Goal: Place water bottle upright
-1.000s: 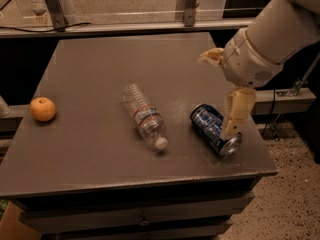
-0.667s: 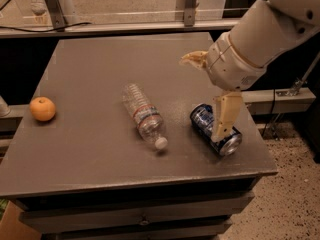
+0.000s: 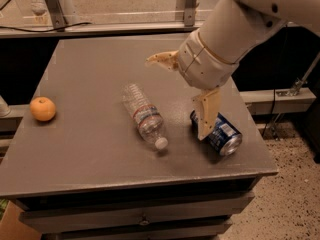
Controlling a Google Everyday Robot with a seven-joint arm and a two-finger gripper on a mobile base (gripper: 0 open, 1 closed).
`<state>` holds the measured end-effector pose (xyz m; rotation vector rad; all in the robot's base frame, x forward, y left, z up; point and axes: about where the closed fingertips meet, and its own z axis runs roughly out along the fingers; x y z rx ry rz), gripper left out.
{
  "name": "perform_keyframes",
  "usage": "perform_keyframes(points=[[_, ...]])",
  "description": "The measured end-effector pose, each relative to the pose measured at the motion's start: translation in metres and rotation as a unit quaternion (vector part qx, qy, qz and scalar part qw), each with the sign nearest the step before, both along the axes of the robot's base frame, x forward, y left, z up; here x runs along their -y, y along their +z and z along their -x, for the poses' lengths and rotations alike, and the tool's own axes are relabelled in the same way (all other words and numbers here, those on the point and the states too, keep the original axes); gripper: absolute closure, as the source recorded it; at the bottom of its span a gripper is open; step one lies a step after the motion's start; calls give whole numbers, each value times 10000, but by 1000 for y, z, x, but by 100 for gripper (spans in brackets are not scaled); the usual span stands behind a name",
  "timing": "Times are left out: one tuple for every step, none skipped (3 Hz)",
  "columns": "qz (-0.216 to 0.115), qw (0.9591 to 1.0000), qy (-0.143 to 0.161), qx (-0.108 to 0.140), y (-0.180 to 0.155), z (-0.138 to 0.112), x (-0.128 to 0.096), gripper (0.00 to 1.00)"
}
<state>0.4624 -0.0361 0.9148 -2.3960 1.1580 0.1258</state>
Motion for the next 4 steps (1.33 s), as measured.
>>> perform_keyframes(points=[[13, 10000, 85, 34, 0, 1, -1, 0], [20, 9984, 557, 135, 5, 2, -6, 0], [185, 9881, 1509, 254, 7, 3, -23, 0], [400, 9656, 2551, 322, -2, 7, -36, 0]])
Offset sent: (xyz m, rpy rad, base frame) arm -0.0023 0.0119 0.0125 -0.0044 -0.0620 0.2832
